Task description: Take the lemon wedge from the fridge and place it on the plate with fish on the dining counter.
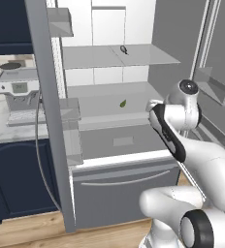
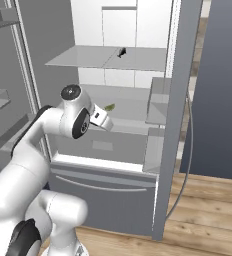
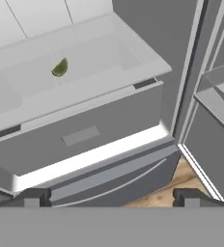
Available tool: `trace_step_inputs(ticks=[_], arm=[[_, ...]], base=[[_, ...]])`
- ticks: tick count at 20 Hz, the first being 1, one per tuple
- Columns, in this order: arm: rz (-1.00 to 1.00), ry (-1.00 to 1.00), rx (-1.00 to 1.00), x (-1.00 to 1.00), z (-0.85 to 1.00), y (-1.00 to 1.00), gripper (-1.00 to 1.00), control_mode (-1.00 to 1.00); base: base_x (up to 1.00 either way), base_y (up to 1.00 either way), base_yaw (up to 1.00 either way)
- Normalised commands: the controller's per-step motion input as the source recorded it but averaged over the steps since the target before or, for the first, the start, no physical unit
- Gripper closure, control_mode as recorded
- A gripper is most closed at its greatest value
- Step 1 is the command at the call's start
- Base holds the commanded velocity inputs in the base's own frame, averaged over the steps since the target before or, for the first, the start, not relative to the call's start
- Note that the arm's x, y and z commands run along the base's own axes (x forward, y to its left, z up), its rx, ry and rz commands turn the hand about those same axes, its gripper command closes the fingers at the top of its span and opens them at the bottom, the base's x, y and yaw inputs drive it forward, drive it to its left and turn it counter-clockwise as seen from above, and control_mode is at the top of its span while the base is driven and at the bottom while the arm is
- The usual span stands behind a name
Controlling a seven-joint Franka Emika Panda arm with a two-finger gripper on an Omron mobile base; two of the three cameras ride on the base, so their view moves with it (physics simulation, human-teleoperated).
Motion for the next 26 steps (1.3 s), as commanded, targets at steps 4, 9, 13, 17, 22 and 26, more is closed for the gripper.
trace_step_inputs(ticks=[4, 9, 13, 17, 22, 26], arm=[[0.01, 0.02, 0.0, 0.57, 0.0, 0.07, -1.0, -1.0], [0.05, 0.0, 0.0, 0.18, 0.01, 0.0, -1.0, -1.0], [0.03, 0.0, 0.0, -0.04, 0.01, 0.0, -1.0, -1.0], [0.0, 0.0, 0.0, 0.0, 0.0, 0.0, -1.0, -1.0], [0.0, 0.0, 0.0, 0.0, 0.0, 0.0, -1.0, -1.0], [0.0, 0.0, 0.0, 0.0, 0.0, 0.08, -1.0, -1.0]], base=[[0.0, 0.0, 0.0], [0.0, 0.0, 0.0], [0.0, 0.0, 0.0], [0.0, 0.0, 0.0], [0.0, 0.0, 0.0], [0.0, 0.0, 0.0]])
